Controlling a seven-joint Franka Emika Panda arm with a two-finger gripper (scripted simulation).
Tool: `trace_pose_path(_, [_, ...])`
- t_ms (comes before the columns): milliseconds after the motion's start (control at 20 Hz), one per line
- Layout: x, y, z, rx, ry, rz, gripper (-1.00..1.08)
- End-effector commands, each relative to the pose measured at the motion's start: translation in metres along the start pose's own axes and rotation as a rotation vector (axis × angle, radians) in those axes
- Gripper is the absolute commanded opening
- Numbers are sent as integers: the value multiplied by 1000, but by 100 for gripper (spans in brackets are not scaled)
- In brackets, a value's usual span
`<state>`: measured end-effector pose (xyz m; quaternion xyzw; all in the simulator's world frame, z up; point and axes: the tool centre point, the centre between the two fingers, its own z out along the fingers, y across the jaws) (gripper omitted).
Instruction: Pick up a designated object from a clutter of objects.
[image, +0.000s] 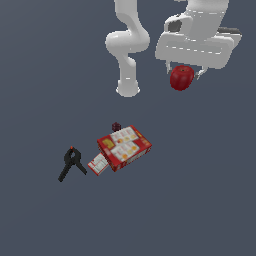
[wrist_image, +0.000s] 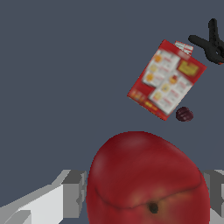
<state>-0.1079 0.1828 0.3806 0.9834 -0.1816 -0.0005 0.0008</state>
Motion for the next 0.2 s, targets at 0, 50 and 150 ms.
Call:
trace_pose_path(0, [0,-1,-2,2,1,1,-100])
trace_pose_path(50, [0,-1,-2,2,1,1,-100])
trace_pose_path(150, [1,-1,-1,2,1,1,-100])
